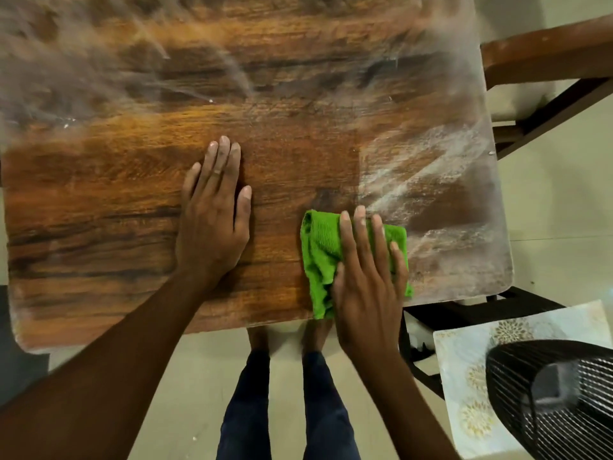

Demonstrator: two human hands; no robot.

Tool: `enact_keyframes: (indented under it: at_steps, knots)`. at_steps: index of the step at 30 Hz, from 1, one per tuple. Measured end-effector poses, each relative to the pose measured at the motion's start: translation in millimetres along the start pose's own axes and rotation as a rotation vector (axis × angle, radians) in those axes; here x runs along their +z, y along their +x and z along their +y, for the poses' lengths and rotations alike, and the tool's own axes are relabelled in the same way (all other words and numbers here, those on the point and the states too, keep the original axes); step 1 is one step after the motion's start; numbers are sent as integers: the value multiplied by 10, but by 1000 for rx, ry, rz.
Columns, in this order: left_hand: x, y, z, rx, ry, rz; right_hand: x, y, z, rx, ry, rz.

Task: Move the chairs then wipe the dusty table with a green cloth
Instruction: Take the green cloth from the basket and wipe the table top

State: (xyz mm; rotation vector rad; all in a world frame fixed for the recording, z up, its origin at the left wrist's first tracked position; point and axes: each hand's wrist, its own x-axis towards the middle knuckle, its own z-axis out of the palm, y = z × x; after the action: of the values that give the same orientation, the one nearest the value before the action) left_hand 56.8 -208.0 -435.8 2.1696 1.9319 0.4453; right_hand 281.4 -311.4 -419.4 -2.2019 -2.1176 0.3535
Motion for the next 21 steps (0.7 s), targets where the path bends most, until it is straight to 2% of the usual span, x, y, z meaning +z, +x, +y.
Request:
enact_keyframes:
  at_steps: [8,11,15,21]
  knots:
    - [-2,14,53,-12,85,-32,-32,1890,-377,-181,-7,122]
    - [0,17,45,-15,82,-36,-44,2240,-437,-218,-24,120]
    - [10,23,28,-18,76,-37,-29,1769,-275,-244,-29,123]
    - [15,32,20,-27,82,-45,-132,281,137,-103,-33,-26]
